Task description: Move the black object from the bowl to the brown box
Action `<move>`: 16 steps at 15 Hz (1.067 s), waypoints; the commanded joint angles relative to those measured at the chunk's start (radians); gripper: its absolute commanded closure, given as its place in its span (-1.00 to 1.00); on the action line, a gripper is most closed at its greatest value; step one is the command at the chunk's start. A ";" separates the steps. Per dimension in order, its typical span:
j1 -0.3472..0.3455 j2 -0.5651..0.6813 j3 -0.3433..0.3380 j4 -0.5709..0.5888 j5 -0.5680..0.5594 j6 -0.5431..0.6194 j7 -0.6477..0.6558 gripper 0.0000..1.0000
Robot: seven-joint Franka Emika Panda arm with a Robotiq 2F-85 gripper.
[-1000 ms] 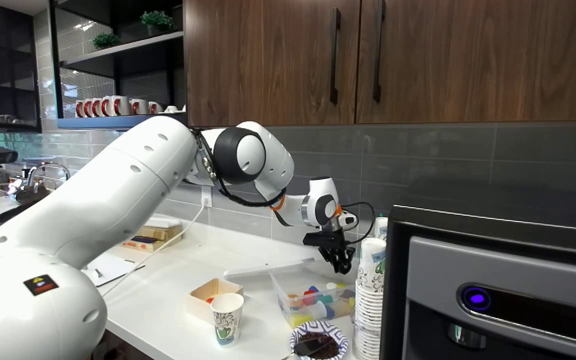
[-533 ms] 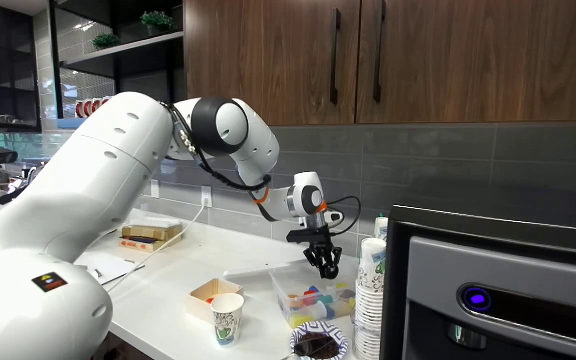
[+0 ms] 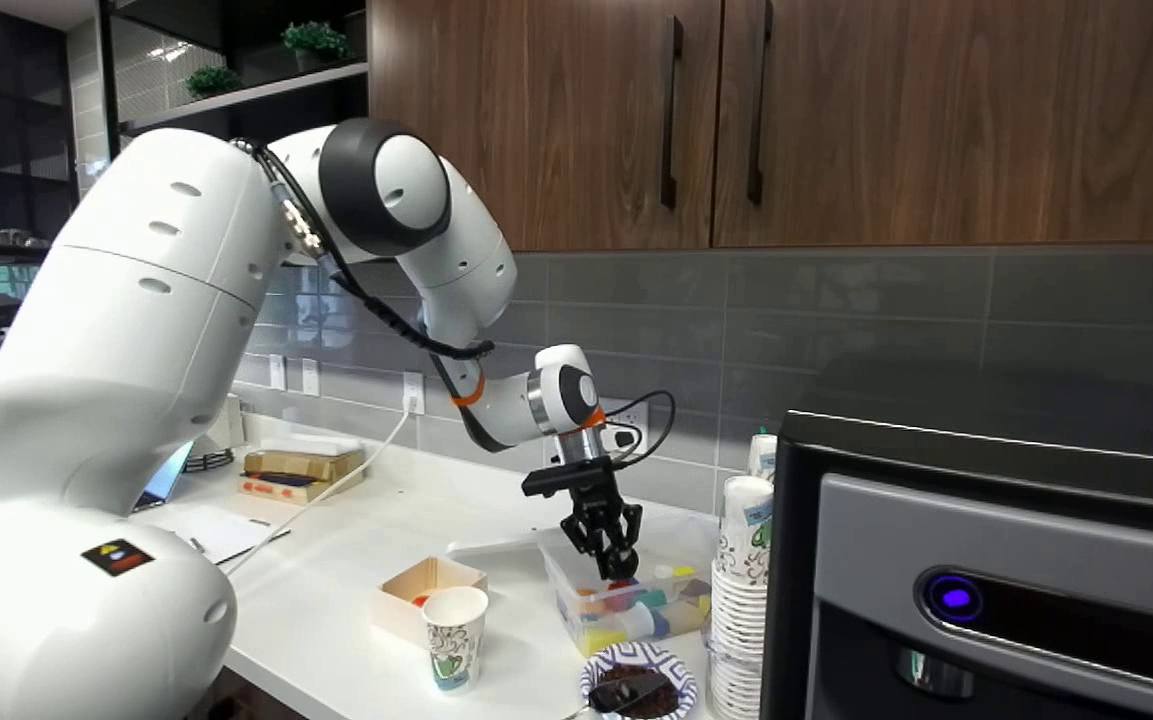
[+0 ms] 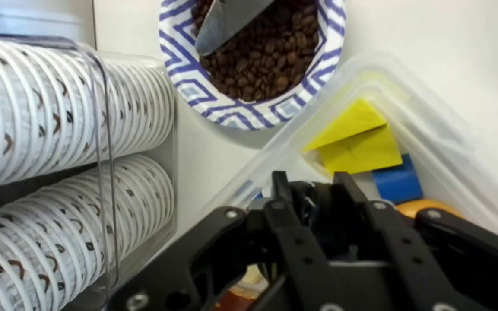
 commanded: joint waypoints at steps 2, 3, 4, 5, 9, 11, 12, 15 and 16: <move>0.000 -0.158 0.043 -0.190 -0.077 0.019 0.028 0.85; -0.004 -0.185 0.063 -0.216 -0.063 0.013 0.011 0.85; -0.008 -0.204 0.077 -0.239 -0.059 0.026 0.005 0.85; -0.009 -0.224 0.090 -0.259 -0.059 0.032 0.004 0.85; -0.003 -0.286 0.140 -0.318 -0.078 0.028 0.009 0.85; -0.003 -0.309 0.170 -0.346 -0.067 0.045 -0.013 0.85; -0.006 -0.314 0.184 -0.356 -0.054 0.057 -0.033 0.85; -0.009 -0.322 0.228 -0.375 0.017 0.063 -0.135 0.85; -0.011 -0.322 0.245 -0.380 0.064 0.060 -0.200 0.85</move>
